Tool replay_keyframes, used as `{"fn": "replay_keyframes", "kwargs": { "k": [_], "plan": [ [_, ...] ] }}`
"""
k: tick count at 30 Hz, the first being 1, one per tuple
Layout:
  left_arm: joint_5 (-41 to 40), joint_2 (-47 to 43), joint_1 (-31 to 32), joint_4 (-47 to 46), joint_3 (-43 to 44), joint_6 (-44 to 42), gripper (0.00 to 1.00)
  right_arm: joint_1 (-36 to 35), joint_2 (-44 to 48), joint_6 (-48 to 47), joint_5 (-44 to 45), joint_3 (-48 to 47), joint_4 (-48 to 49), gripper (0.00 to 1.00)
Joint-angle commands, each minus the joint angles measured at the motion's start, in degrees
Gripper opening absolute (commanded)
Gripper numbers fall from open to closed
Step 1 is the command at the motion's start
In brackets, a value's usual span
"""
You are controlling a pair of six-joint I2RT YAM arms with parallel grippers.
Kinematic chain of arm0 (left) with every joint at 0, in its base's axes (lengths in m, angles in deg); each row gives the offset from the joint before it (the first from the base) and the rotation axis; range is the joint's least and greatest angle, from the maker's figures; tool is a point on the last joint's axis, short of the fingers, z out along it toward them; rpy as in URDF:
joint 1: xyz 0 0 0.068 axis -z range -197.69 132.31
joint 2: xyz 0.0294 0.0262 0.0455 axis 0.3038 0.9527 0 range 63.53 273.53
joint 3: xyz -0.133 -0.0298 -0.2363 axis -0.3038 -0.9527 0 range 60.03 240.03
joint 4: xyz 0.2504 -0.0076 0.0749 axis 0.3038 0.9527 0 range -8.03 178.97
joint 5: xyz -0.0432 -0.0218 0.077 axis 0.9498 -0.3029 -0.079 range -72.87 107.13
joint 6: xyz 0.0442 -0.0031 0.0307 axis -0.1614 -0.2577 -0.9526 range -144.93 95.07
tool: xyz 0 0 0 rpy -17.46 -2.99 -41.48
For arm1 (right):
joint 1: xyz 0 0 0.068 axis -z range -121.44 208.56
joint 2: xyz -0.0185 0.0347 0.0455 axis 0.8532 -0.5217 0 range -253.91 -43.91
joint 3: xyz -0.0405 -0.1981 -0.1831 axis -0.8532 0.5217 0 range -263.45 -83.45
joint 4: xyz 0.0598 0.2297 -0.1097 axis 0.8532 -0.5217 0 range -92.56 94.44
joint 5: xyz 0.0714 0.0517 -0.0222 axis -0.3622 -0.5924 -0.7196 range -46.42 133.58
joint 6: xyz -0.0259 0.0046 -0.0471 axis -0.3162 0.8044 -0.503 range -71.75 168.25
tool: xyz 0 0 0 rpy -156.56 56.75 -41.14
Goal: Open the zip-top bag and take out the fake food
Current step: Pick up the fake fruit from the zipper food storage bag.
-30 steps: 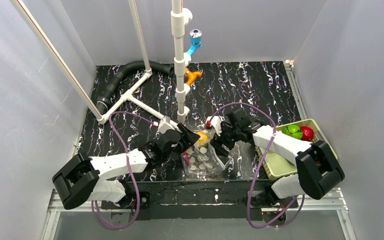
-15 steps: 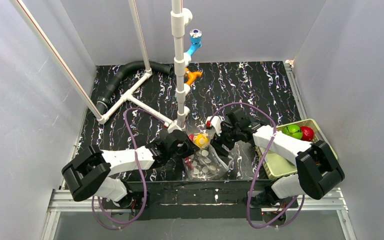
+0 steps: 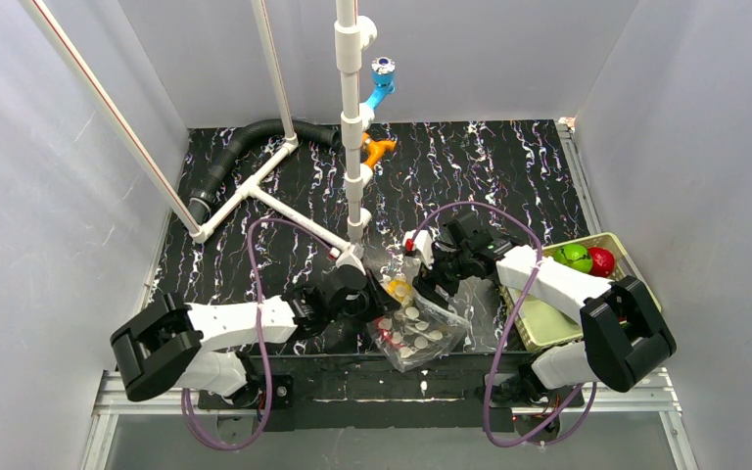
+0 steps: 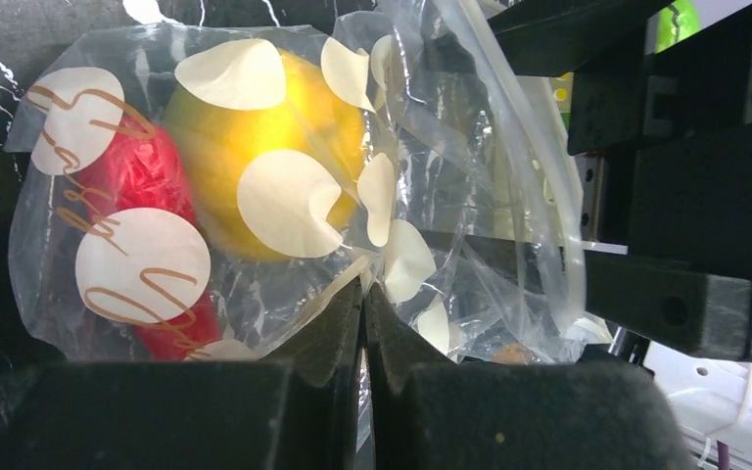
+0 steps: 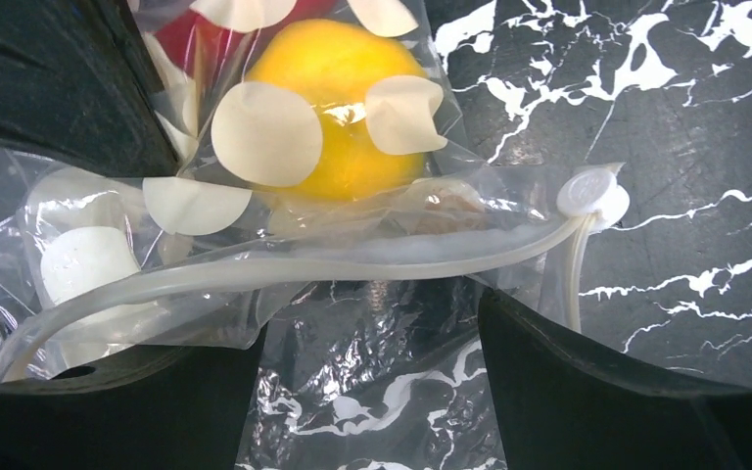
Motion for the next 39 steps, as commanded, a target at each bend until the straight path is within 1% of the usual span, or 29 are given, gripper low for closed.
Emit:
{"fn": "replay_keyframes", "kwargs": {
  "k": [1,5,6,7,9,11,13,16,19,21,23,29,34,39],
  "plan": [
    [-1.7,-6.2,0.2,2.6,0.0,-1.3,0.05,0.2,1.4,-2.1,-4.2,-2.2,-1.4,0.85],
    [-3.5,-12.0,0.2,7.5,-0.8,-4.9,0.28,0.2,1.1,-2.5,-4.1,-2.2,-1.5,0.85],
    [-3.8,-13.6,0.1,7.9,-1.4,-6.2,0.34,0.2,1.0,-2.6,-4.2,-2.2,-1.5,0.85],
    [-4.1,-15.4,0.1,8.4,-2.1,-7.6,0.42,0.2,0.9,-2.5,-4.2,-2.2,-1.5,0.85],
    [-4.7,-18.7,-0.1,10.0,-3.1,-11.4,0.53,0.2,0.8,-2.7,-4.1,-2.3,-1.6,0.85],
    [-5.9,-21.6,-0.6,12.9,-3.5,-15.9,0.61,0.2,0.8,-2.8,-4.2,-2.4,-1.6,0.85],
    [-6.4,-24.0,-2.2,15.0,-4.0,-19.3,0.64,0.1,1.0,-3.1,-4.5,-2.3,-1.6,0.85],
    [-3.3,-25.1,-7.6,14.8,-5.0,-21.8,0.62,0.2,1.2,-3.6,-4.9,-2.3,-1.7,0.85],
    [-0.6,-23.8,-12.1,12.3,-5.1,-23.5,0.50,0.2,1.5,-4.6,-5.4,-2.1,-1.8,0.86],
    [0.8,-21.0,-13.3,10.4,-3.9,-25.4,0.46,0.1,2.0,-5.6,-6.3,-1.7,-1.5,0.86],
    [2.3,-16.9,-13.5,9.4,-2.0,-27.1,0.41,0.1,2.4,-6.3,-6.8,-1.5,-1.0,0.87],
    [6.4,-3.9,-13.6,4.8,1.4,-28.5,0.34,0.0,0.8,-6.9,-6.3,-3.1,-0.6,0.87],
    [6.2,2.5,-13.6,2.7,2.8,-28.4,0.33,-0.8,-1.4,-7.1,-4.0,-4.8,-0.8,0.87],
    [9.1,6.2,-13.5,0.0,3.2,-27.9,0.32,-3.3,-3.8,-6.7,-0.3,-5.5,-0.8,0.87]
  ]
}}
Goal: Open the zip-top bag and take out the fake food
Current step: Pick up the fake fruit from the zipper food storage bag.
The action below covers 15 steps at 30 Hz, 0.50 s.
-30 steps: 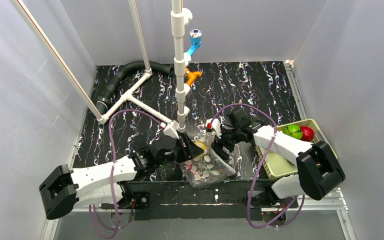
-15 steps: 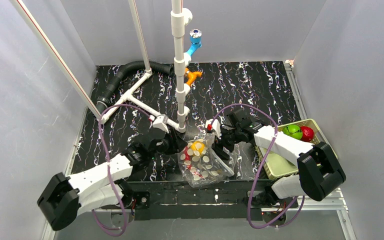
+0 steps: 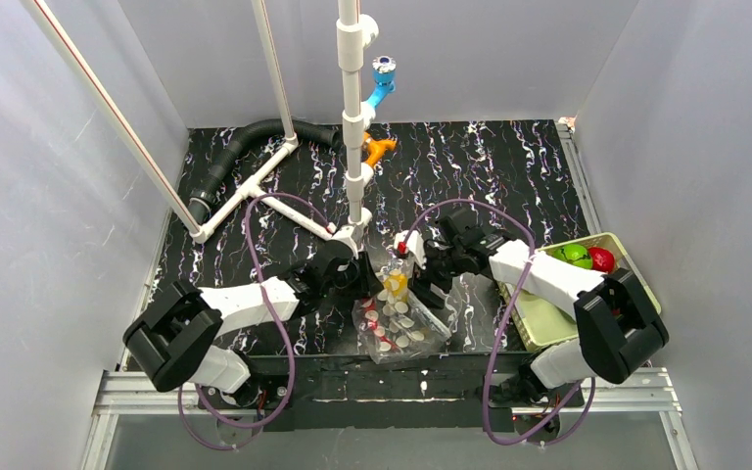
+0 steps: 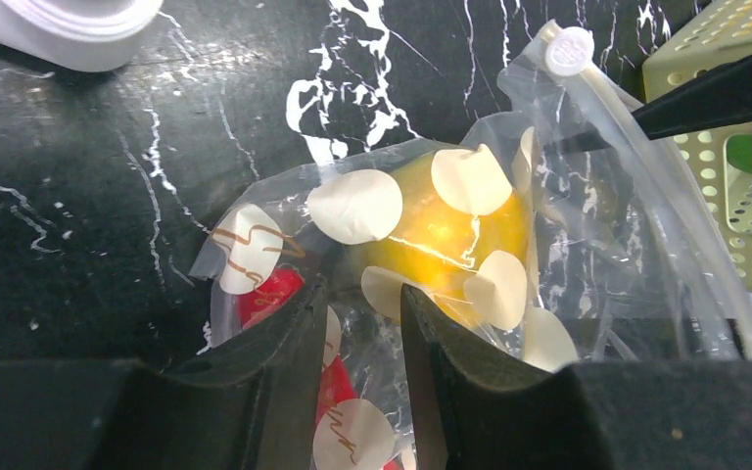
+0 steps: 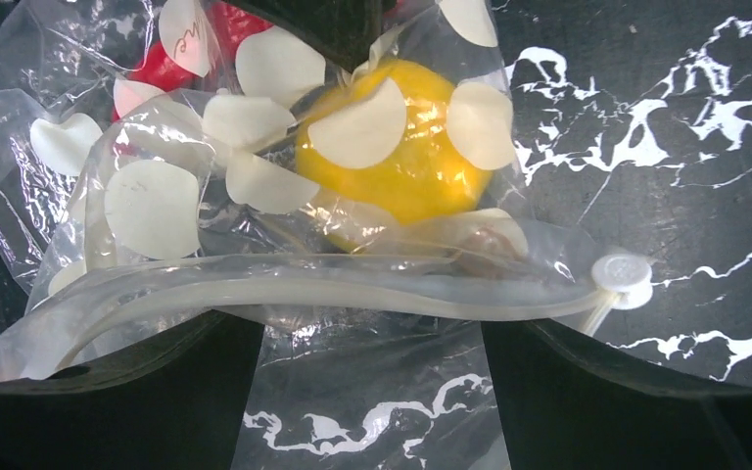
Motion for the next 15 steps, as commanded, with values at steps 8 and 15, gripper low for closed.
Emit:
{"fn": "replay_keyframes", "kwargs": {
  "k": [8,15],
  "plan": [
    [8.1,5.9,-0.3,-5.9,1.1,0.7,0.29,-3.3,-4.2,1.0,6.4,-3.4,0.2,0.89],
    [10.5,8.1,0.4,-7.8,1.8,1.4,0.28,-4.1,-5.0,1.5,8.0,-3.8,0.1,0.92]
  ]
}}
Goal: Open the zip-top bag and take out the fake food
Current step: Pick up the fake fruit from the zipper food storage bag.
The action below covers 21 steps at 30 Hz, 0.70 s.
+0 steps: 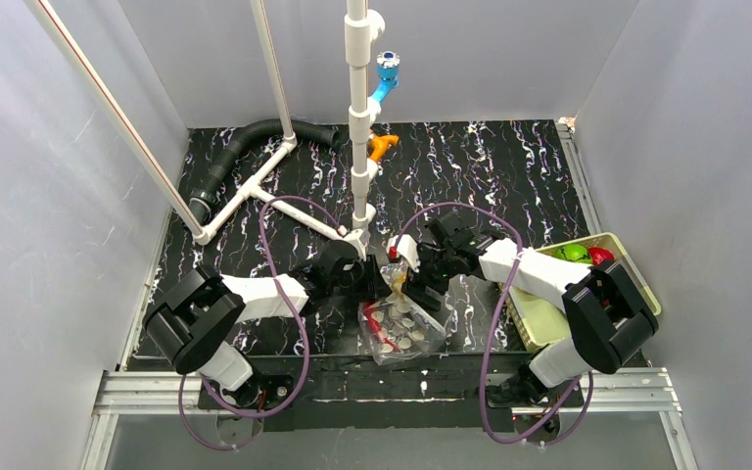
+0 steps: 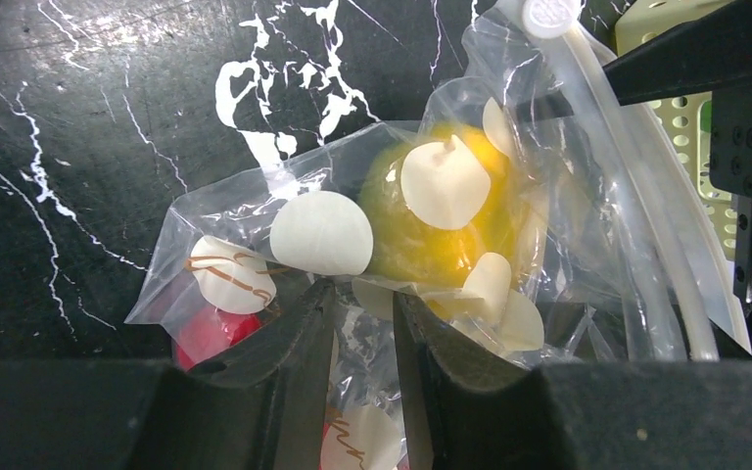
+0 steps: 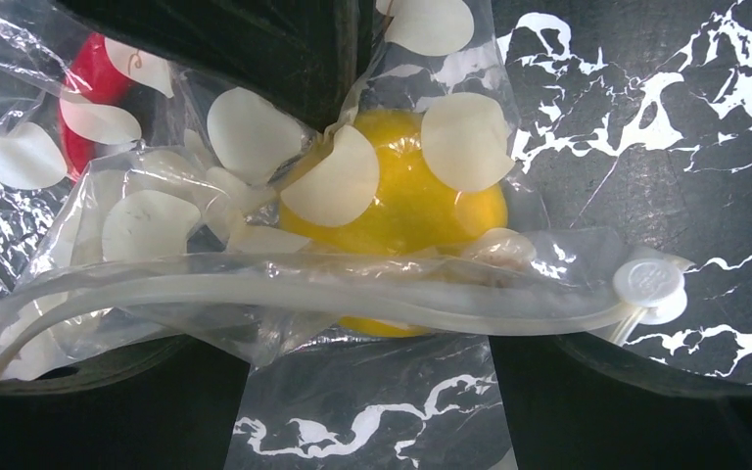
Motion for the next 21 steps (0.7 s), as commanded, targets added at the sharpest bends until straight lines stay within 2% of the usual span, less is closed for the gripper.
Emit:
{"fn": "replay_keyframes", "kwargs": {
  "k": [1,15,17,21],
  "plan": [
    [3.1,0.9,0.5,-0.3,1.7,0.1,0.28,-1.1,-1.3,0.8,1.7,-2.6,0.3,0.92],
    [5.2,2.7,2.6,-2.7,2.1,1.8,0.27,-3.7,-4.1,1.8,7.1,-3.6,1.6,0.93],
    [5.1,2.3,2.6,-3.1,1.6,2.1,0.27,-3.8,-4.1,1.8,7.3,-3.7,1.7,0.90],
    [5.0,1.1,2.6,-3.1,1.0,2.5,0.28,-3.8,-3.4,1.5,6.3,-3.4,1.7,0.70]
  ]
}}
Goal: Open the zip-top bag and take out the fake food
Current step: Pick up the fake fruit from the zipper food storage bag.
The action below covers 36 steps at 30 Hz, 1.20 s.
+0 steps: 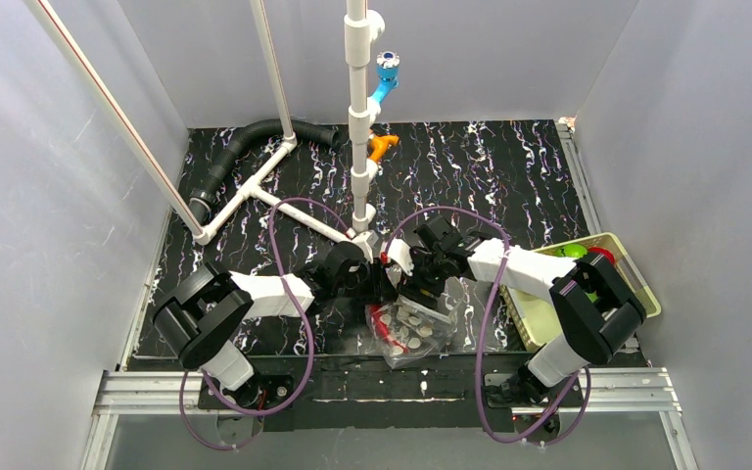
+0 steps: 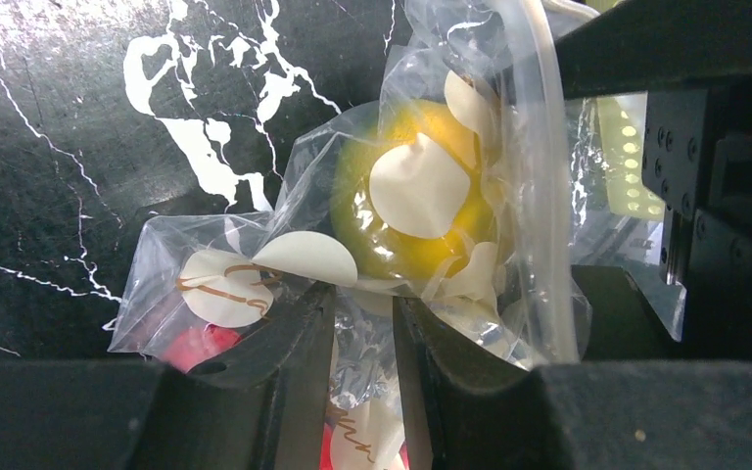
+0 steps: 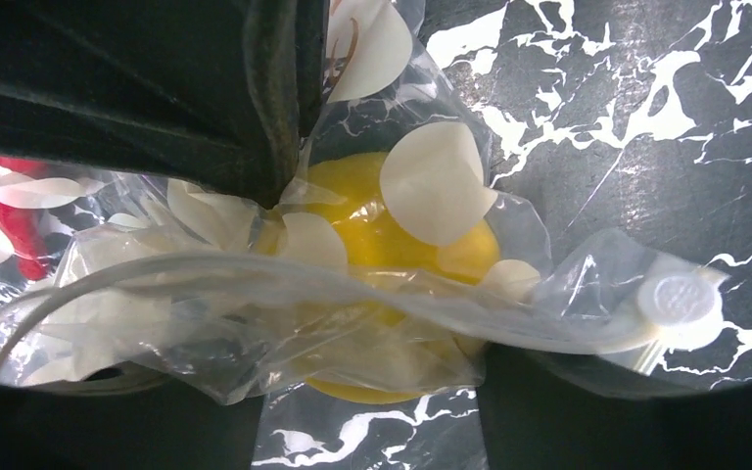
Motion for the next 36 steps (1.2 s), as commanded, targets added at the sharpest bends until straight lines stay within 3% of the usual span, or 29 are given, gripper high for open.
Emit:
{"fn": "replay_keyframes", "kwargs": {
  "k": [1,3,5,9,17,21,23,27,31,36],
  "plan": [
    [1.4,-1.9,0.8,-0.5,-0.3,0.5,0.28,-0.5,0.7,-0.1,-1.2,-2.0,1.4,0.62],
    [0.2,-3.4,0.8,0.3,-1.1,0.9,0.29,-0.3,1.7,-0.6,-1.2,-1.8,0.9,0.47],
    [-1.7,-5.6,0.8,1.6,-2.2,1.0,0.29,0.2,3.2,-1.6,-2.0,-1.3,0.3,0.39],
    [-6.0,-11.1,0.6,5.2,-4.5,0.7,0.30,1.1,6.8,-5.3,-3.7,0.6,-1.3,0.30],
    [-9.2,-20.4,-0.3,8.6,-8.4,-0.6,0.34,4.1,10.6,-9.6,-11.0,1.6,-6.8,0.28],
    [-3.8,-24.9,-0.4,4.4,-11.2,-0.9,0.63,4.8,8.9,-9.3,-11.5,0.9,-7.7,0.28],
    [-1.2,-26.7,-0.2,2.5,-12.8,-0.6,0.72,4.9,7.9,-8.7,-12.1,0.4,-8.1,0.28],
    [-0.7,-26.3,3.5,2.4,-13.2,-5.0,0.75,4.9,6.3,-7.9,-13.6,-0.7,-8.8,0.28],
    [-8.2,-22.4,11.3,6.3,-8.2,-15.2,0.74,4.9,5.5,-7.3,-15.5,-1.3,-9.7,0.28],
    [-14.8,-18.8,14.8,7.8,-5.1,-20.9,0.71,5.3,5.0,-7.3,-16.0,-1.5,-10.2,0.28]
  ]
}}
